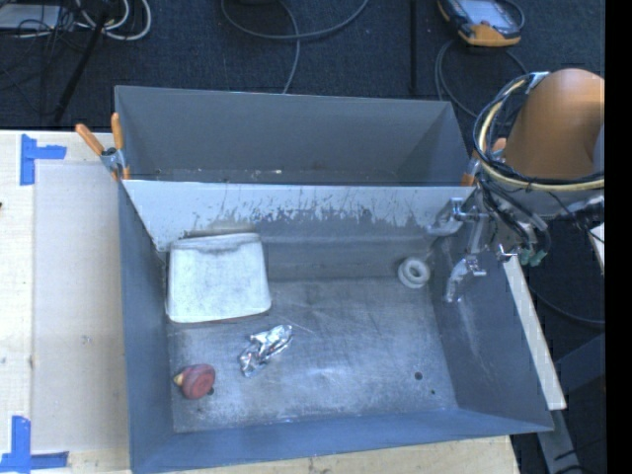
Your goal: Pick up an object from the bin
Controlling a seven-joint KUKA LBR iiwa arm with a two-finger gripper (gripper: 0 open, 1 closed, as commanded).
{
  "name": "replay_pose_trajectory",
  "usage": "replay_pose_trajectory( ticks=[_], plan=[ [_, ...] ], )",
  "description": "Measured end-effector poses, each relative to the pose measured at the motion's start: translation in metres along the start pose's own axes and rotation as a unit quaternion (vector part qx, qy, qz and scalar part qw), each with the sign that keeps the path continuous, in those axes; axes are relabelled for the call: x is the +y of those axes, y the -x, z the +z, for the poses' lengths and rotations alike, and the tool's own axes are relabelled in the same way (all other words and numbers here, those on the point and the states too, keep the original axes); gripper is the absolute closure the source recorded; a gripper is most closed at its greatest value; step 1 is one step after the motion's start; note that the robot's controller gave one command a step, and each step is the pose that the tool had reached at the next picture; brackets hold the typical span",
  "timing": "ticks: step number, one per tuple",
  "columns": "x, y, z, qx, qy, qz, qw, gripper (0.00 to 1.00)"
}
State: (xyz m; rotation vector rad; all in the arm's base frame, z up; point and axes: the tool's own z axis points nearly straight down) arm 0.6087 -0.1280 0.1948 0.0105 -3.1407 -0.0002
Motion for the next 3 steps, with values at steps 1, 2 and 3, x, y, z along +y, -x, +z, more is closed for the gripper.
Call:
replay_pose_trajectory(
  ticks=[1, 2, 3],
  plan=[
    [0.106, -0.063, 0.053, 0.0042, 0.002, -0.057, 0.9983, 0.0],
    [0.202, -0.081, 0.02, -0.0014, 0.001, -0.17, 0.9855, 0.0],
    [0.252, -0.052, 0.119, -0.0019, 0.0, -0.189, 0.982, 0.0]
  ],
)
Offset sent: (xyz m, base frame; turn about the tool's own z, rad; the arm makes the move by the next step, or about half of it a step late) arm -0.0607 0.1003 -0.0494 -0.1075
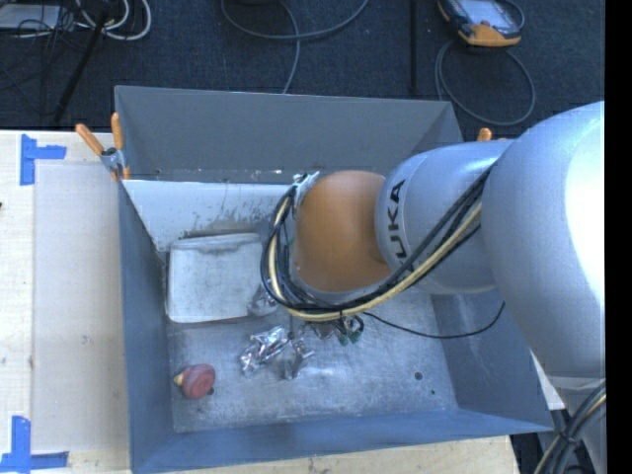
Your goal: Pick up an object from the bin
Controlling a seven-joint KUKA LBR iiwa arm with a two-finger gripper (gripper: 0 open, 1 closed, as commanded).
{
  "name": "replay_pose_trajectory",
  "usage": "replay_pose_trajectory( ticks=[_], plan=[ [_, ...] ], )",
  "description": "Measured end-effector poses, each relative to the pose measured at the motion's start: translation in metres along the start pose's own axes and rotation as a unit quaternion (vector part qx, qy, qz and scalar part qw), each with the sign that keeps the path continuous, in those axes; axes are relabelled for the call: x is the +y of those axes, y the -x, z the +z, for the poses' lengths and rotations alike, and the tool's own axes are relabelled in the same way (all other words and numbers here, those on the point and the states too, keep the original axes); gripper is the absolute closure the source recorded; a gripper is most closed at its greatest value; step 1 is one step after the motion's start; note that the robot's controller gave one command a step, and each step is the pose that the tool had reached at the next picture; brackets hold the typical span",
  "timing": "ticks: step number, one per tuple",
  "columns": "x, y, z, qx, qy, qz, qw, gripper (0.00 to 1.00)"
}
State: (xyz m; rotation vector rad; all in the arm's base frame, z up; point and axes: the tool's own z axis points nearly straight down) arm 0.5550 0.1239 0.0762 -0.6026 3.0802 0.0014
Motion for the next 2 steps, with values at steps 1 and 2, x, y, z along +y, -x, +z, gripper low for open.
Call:
replay_pose_trajectory(
  ticks=[1, 2],
  plan=[
    [0.0, 0.001, -0.003, -0.0018, 0.0, 0.0, 1.0, 1.0],
    [0.002, -0.011, -0.154, -0.0021, -0.001, 0.01, 0.9999, 1.0]
  ],
)
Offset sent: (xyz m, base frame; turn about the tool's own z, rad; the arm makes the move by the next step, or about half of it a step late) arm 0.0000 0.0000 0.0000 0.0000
